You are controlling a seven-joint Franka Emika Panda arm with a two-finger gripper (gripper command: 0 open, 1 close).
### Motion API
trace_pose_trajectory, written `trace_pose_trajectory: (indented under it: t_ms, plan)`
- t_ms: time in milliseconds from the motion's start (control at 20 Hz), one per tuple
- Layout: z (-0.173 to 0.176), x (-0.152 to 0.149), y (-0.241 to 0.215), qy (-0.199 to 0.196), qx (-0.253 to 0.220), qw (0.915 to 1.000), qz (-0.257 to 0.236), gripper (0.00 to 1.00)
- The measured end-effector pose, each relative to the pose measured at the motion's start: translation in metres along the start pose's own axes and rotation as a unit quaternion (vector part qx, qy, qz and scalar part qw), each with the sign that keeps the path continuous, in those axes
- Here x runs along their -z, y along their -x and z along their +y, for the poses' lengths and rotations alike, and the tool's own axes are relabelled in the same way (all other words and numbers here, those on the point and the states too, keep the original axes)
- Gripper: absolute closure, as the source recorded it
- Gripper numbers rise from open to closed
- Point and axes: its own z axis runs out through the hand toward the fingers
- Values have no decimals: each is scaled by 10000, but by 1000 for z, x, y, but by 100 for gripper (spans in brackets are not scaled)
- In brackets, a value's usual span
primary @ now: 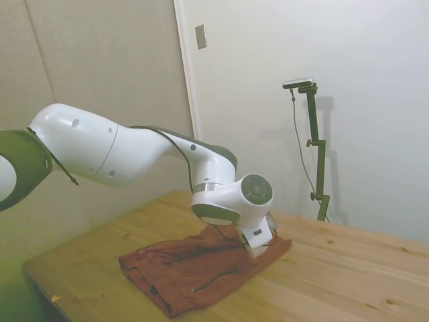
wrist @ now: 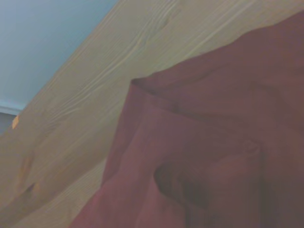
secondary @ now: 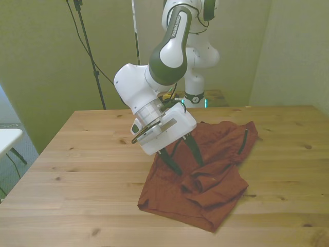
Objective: Unfold the shorts
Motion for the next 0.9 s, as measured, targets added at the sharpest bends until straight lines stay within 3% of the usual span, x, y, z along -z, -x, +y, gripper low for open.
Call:
trace_pose_trajectory:
  t_ms: [200, 250, 900]
  plan:
    - [-1, -7, -6, 21, -5, 10000, -28, 0]
    - [-2, -8, -6, 19, 8, 10000, -53, 100]
    - [-11, -25, -9, -23, 150, 9995, -291, 100]
